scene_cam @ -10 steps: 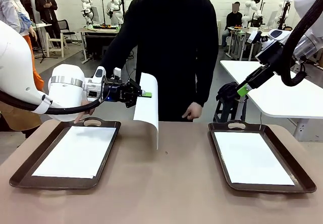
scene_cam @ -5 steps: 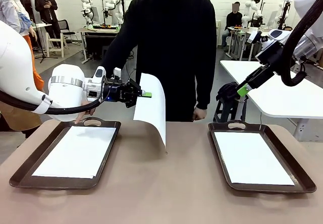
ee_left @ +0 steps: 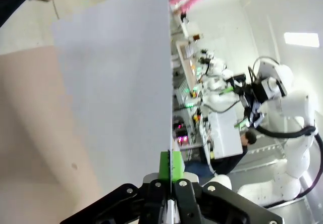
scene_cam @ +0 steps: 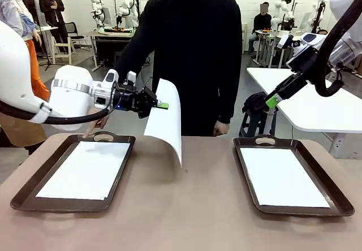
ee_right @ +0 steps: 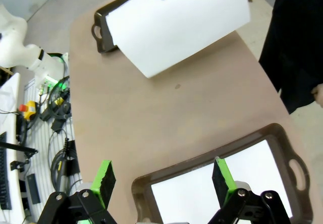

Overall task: Sort the A4 documents.
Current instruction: Place the A4 Paper in the designated Handle tray.

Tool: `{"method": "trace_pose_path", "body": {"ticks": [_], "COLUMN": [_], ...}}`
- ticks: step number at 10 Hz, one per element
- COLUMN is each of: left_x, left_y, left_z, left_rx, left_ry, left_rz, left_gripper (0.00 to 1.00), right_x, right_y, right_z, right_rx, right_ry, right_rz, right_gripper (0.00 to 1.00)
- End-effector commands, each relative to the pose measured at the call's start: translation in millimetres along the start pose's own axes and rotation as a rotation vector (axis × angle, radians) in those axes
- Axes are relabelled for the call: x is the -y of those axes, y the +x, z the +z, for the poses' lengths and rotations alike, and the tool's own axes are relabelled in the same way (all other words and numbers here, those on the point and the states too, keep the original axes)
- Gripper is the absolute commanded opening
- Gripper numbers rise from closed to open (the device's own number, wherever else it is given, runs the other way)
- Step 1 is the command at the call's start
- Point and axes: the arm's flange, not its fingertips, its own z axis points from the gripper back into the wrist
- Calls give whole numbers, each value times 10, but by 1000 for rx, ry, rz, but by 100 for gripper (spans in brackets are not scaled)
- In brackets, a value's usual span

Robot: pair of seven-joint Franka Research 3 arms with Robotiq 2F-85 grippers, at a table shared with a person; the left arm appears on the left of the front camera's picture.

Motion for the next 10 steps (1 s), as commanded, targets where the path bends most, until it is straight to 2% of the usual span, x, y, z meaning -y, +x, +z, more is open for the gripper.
{"method": "trace_pose_path", "body": {"ticks": [1,3,5,6,7,8,9,10], "left_x": [231,337,219,149,80,15,-75,-180], "left_y": [-114,-246,-368,-415,-448,-446,-473,-514], "left_z": [390,765,975,1001,996,1014,1019,1059], "left_rx": [-129,-202,-266,-273,-277,-232,-269,-229], "left_ry": [65,153,270,273,207,173,246,234], "left_rz": [71,86,191,198,161,139,95,108], "left_gripper": [1,1,1,1,1,1,1,1], "right_x": [11,11,11,11,11,11,11,11], "right_y": [3,3,3,3,3,3,3,3], "right_z": [-7,-7,-7,-7,-7,-7,-7,-7], "right_rx": [-1,-1,-1,-1,-1,-1,-1,-1], "right_ry": [1,1,1,1,1,1,1,1], "right_rz": [-1,-1,-1,-1,-1,-1,-1,-1], "right_gripper": [100,100,100,100,100,100,100,100]}}
